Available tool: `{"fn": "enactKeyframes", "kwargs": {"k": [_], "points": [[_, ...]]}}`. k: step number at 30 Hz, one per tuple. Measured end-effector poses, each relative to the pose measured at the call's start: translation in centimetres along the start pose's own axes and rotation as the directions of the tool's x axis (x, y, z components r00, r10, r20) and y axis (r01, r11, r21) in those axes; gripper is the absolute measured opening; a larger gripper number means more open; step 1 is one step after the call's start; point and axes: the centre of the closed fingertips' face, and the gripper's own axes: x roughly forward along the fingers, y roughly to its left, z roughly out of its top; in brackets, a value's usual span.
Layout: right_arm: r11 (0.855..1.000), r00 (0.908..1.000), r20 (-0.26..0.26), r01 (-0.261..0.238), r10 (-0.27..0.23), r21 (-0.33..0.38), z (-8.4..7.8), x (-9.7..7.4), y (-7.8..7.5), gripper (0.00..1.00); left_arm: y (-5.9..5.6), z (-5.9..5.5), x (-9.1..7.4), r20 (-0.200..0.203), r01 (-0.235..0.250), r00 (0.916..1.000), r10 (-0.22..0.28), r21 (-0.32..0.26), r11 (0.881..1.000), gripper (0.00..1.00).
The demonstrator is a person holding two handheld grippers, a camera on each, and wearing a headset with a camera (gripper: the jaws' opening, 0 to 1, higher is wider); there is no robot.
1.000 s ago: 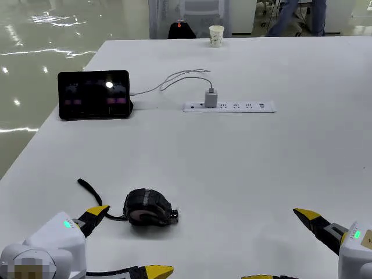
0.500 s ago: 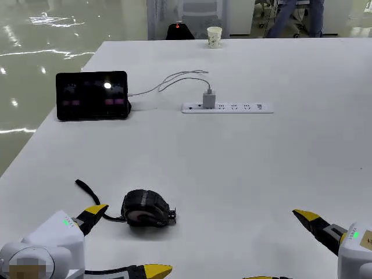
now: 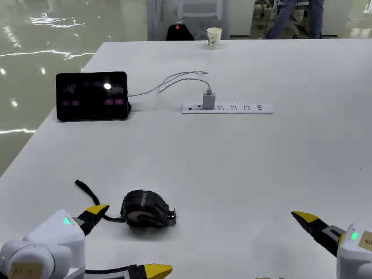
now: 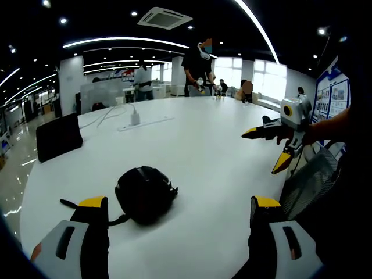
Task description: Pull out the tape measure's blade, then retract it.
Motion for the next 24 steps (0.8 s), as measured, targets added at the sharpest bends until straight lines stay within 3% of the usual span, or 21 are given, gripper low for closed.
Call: {"fn": "enactKeyframes", "kwargs": {"k": [24], "points": [[1.0,1.0,-0.005,-0.004,0.004,-0.005,-0.01,-0.04,0.11,0.99,0.05,0.27,-0.05,0.006,-0.001,1.0,0.001,0.004,1.0,0.99]]}}
